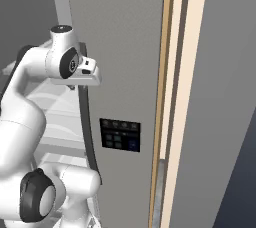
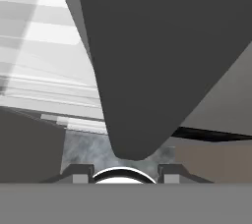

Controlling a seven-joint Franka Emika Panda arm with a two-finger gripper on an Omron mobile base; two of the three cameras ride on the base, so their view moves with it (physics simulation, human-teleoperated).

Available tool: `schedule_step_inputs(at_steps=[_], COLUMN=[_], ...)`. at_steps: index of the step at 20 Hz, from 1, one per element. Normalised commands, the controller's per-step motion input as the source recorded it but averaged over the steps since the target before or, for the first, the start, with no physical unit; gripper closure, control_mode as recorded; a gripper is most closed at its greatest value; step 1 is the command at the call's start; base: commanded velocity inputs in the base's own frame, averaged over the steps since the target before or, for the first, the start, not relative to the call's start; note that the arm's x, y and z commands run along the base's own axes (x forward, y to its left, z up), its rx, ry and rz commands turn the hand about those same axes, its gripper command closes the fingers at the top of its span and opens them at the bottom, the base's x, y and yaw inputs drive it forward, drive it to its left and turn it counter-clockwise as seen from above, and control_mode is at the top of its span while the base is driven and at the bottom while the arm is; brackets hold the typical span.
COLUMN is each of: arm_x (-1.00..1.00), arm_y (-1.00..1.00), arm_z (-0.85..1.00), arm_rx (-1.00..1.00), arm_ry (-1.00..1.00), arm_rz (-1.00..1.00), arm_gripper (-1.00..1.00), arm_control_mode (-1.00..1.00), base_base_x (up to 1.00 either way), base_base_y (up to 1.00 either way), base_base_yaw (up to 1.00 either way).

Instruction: Pick the egg and butter from the fridge and place them by the bowl for mixing.

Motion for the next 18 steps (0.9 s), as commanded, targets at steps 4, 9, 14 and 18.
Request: schedule_step_inputs(at_steps=[4,9,14,18], arm_x=[-0.43,-0.95,-0.59,-0.31], arm_y=[0.0,0.02,0.32,0.58], arm_z=[-0.12,-0.16,0.01,0.21], arm_rx=[0.0,-0.01,0.0,0.0], arm_ry=[-0.03,-0.11,-0.13,-0.11], arm_rz=[0.0,0.02,0.04,0.02], arm_gripper=[-1.0,-1.0,-1.0,-1.0], arm_control_mode=[-1.0,-1.0,-1.0,-1.0], base_base_x=[0.0,0.0,0.0,0.0], base_base_y=[0.0,0.0,0.0,0.0], base_base_yaw=[0.0,0.0,0.0,0.0])
